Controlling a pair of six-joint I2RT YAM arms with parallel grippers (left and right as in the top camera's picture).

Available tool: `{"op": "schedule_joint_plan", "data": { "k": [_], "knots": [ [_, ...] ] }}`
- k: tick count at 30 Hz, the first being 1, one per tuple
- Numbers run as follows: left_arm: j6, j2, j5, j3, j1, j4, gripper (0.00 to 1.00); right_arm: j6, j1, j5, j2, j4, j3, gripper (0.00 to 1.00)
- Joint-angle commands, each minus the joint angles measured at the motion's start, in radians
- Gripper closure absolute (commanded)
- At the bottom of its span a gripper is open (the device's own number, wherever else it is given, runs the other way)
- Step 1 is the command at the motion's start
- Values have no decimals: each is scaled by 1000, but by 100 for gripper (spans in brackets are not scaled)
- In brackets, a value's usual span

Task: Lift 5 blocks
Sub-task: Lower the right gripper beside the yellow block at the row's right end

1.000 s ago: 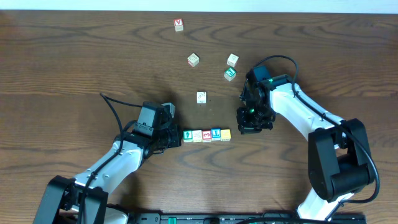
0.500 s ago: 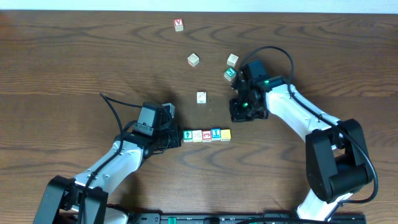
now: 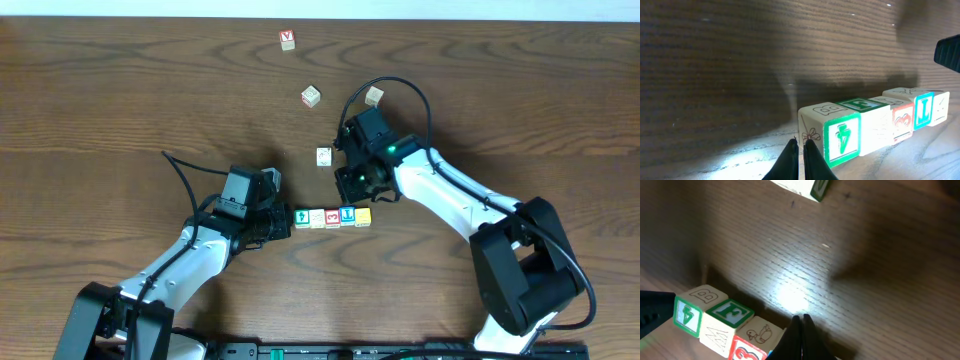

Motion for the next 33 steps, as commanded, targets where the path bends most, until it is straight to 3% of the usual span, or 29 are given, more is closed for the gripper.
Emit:
{"op": "schedule_joint_plan", "data": {
  "k": [1,22,27,33],
  "knots": [
    [1,-3,6,-4,4,-5,93,12,6,31,-19,-6,3,99],
    [2,-3,6,-4,4,-4,93,38,6,33,-19,-17,-57,99],
    [2,-3,6,-4,4,-5,93,101,-8,172,-19,-17,-57,99],
    [2,-3,6,-4,4,-5,93,140,-76,190,-19,-85,-57,99]
  ]
}}
